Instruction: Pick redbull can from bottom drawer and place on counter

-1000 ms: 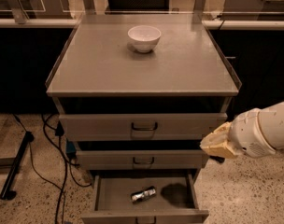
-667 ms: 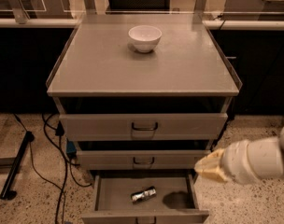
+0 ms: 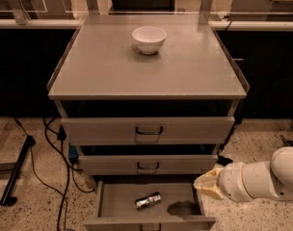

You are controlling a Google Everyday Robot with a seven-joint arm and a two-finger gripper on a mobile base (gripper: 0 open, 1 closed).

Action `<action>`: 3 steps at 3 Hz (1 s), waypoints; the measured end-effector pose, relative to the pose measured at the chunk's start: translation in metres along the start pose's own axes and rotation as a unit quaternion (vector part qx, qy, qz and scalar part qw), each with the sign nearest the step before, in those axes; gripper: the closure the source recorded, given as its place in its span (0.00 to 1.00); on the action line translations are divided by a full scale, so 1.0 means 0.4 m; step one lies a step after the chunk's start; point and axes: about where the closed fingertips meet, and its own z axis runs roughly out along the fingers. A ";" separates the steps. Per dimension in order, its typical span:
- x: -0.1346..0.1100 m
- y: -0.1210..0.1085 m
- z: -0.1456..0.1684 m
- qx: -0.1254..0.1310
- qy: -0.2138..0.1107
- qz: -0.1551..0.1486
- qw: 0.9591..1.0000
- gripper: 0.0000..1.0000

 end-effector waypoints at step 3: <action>0.217 -0.210 0.297 0.002 -0.001 -0.098 0.995 1.00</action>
Offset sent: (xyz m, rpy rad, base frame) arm 0.0766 -0.0227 -0.1334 -0.0483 -0.2122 0.1498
